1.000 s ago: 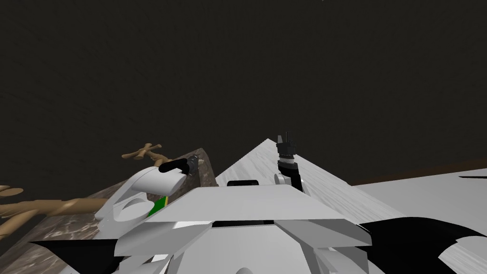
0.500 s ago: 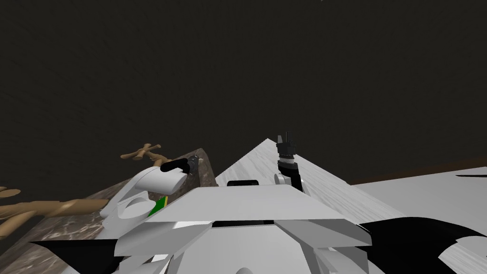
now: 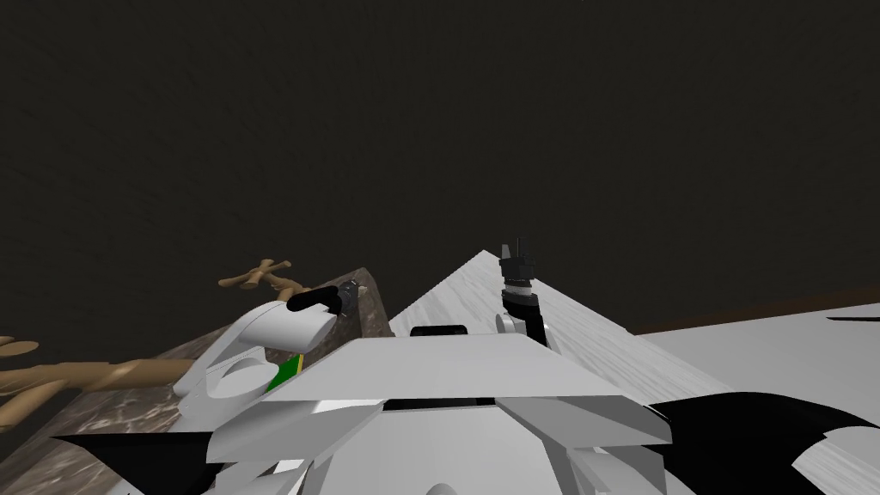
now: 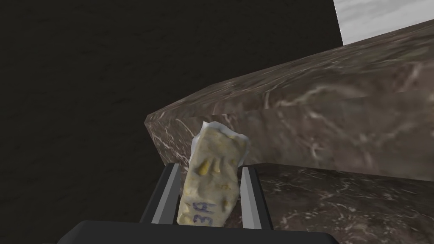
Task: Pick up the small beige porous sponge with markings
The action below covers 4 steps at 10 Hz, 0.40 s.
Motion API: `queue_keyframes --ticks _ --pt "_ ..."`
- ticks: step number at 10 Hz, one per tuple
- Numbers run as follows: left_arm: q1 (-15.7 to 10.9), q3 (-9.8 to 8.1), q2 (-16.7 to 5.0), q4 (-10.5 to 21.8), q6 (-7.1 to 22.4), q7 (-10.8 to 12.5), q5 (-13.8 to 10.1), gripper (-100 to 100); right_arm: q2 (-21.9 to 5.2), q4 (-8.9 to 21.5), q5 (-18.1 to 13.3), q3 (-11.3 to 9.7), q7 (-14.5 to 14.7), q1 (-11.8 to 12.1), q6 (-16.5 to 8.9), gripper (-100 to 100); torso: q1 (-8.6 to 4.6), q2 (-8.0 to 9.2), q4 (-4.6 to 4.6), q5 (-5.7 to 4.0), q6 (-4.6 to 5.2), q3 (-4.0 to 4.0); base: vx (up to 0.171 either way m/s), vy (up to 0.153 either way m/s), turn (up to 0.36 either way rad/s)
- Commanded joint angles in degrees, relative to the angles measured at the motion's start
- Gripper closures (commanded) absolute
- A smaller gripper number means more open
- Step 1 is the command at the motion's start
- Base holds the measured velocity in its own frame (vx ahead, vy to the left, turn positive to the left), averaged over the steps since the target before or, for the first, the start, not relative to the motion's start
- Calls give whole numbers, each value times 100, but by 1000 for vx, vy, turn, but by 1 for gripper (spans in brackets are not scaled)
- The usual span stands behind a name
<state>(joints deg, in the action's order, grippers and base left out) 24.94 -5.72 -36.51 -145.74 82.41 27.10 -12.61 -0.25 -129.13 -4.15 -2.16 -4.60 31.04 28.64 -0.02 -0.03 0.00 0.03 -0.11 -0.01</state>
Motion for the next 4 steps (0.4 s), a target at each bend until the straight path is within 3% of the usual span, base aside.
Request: queue_keyframes --ticks 1,3,4 --pt "23 33 -23 -196 179 75 14 100 0 0 0 0 0 0 0 0 0 0 0 0 0 0 3 3 29" --pt "24 41 -27 -247 215 87 21 100 0 0 0 0 0 0 0 0 -2 1 -1 0 1 0 2 1 6" --pt "27 42 -29 -262 236 96 20 0 0 0 0 0 0 0 0 0 0 -1 -1 2 3 -1 0 0 0"
